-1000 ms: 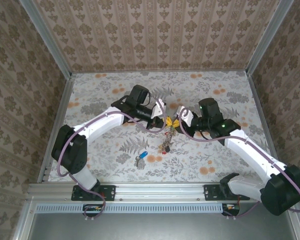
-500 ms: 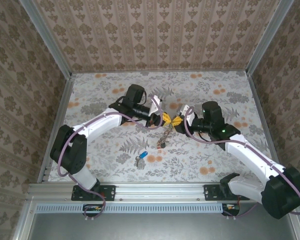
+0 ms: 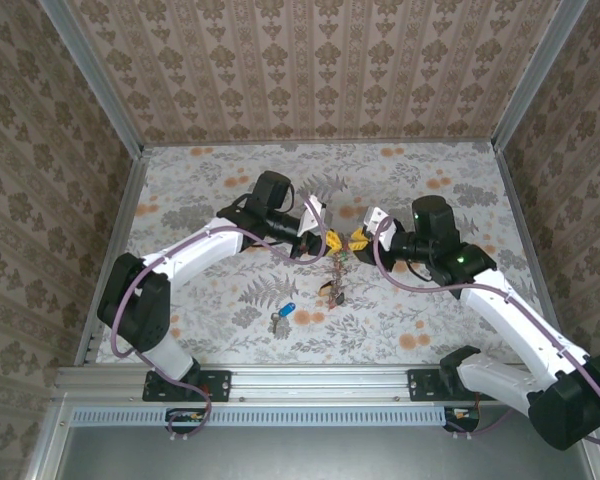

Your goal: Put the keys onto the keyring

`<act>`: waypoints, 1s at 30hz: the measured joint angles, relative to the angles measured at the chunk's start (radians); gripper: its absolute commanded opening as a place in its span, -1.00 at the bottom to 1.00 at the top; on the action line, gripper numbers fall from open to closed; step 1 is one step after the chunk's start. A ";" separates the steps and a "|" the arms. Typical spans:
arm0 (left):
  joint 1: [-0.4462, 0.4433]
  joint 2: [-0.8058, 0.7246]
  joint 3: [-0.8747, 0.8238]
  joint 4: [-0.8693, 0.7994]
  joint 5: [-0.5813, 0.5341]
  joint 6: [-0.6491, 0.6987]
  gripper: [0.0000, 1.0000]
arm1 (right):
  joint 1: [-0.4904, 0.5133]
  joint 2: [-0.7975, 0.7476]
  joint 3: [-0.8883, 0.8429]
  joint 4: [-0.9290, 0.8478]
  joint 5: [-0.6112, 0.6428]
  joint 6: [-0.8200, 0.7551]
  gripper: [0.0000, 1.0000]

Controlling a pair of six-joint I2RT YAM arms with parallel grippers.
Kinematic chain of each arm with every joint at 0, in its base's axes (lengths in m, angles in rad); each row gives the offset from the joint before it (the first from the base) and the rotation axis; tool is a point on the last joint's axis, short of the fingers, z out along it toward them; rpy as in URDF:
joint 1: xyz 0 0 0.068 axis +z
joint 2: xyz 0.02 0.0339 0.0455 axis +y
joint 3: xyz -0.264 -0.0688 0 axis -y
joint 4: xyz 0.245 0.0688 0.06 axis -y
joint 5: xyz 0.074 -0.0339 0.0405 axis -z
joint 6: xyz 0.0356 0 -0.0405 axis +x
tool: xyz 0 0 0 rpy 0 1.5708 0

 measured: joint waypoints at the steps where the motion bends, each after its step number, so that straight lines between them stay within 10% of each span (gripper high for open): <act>1: 0.000 0.000 0.000 -0.002 0.000 0.000 -1.00 | 0.003 0.006 0.004 0.000 -0.005 -0.008 -0.54; 30: -0.011 0.000 0.000 -0.011 -0.009 0.010 -1.00 | 0.009 0.097 0.039 -0.055 -0.045 -0.101 -0.58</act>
